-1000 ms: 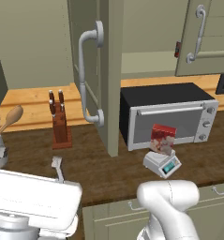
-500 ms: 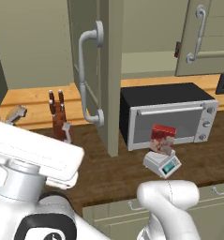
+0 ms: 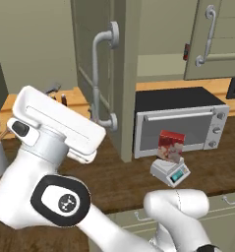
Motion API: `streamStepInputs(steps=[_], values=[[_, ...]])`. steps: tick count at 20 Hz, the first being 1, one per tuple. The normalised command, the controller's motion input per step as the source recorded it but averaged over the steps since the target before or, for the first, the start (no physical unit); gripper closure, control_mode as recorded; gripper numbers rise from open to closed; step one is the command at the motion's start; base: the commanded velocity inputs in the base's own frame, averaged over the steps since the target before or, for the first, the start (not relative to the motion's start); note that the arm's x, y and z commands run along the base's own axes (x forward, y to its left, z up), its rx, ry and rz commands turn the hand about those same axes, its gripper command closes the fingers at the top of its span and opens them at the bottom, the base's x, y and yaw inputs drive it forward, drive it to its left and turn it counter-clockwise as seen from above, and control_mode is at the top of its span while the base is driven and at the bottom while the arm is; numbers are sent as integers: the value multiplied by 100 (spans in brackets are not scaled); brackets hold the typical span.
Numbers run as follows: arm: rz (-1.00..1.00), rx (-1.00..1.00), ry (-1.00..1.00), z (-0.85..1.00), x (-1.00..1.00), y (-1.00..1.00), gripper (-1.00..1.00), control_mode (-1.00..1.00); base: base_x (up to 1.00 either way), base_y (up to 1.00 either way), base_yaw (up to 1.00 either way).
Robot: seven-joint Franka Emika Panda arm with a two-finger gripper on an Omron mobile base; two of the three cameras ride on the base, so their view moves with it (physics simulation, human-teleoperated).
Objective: Pick the cereal and place it on the digital scale for weighing, and close the cabinet.
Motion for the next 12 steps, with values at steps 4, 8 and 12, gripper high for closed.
streamStepInputs(steps=[4, 8, 12], values=[[9, 27, 0, 1, 77, -90, -100, -100, 0, 0, 0], [12, 35, 0, 0, 94, -100, -100, -100, 0, 0, 0], [14, 35, 1, 0, 100, -100, -100, -100, 0, 0, 0]])
